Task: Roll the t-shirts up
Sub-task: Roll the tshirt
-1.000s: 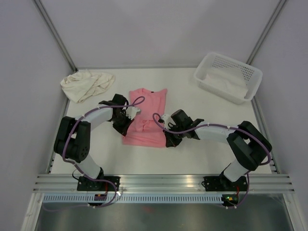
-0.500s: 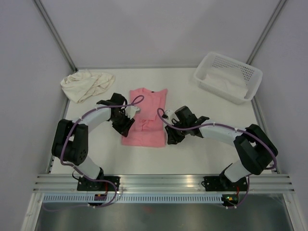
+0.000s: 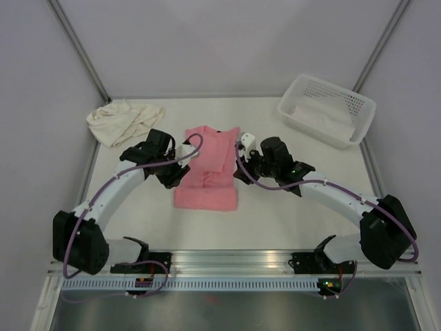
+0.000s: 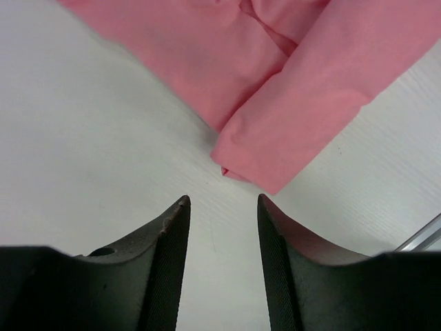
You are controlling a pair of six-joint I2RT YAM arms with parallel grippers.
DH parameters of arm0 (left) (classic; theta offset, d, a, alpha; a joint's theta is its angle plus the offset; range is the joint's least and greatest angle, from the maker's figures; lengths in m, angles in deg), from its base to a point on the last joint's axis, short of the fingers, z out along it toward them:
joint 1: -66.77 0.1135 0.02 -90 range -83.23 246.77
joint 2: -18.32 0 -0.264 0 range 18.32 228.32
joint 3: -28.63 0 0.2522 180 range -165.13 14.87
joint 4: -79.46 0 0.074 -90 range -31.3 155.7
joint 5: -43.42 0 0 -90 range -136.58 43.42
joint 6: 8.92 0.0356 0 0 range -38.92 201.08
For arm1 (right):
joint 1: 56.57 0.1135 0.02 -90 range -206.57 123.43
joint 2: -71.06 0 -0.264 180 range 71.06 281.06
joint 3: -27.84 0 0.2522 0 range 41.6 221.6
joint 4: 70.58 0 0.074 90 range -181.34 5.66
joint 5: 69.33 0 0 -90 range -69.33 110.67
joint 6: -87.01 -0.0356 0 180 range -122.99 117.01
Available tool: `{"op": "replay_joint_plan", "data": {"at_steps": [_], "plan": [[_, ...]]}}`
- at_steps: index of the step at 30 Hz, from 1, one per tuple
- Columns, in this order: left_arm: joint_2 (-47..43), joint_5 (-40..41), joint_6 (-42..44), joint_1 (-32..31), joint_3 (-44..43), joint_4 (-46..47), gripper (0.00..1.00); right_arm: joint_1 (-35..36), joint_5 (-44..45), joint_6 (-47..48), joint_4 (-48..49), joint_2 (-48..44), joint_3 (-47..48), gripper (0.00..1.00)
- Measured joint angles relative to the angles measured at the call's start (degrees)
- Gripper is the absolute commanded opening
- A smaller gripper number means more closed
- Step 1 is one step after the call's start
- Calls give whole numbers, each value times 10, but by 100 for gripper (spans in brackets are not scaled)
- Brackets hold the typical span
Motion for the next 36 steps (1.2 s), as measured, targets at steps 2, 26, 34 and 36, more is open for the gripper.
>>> {"op": "replay_joint_plan", "data": {"at_steps": [2, 26, 34, 36], "plan": [[-52, 7, 27, -13, 25, 0, 52, -4, 6, 14, 28, -6, 0, 39], [-179, 101, 262, -176, 313, 170, 58, 35, 15, 92, 150, -38, -112, 45], [-158, 115, 261, -176, 341, 214, 18, 40, 28, 94, 159, -38, -118, 46], [-154, 119, 255, -176, 340, 226, 8, 41, 28, 101, 159, -38, -122, 46]]}}
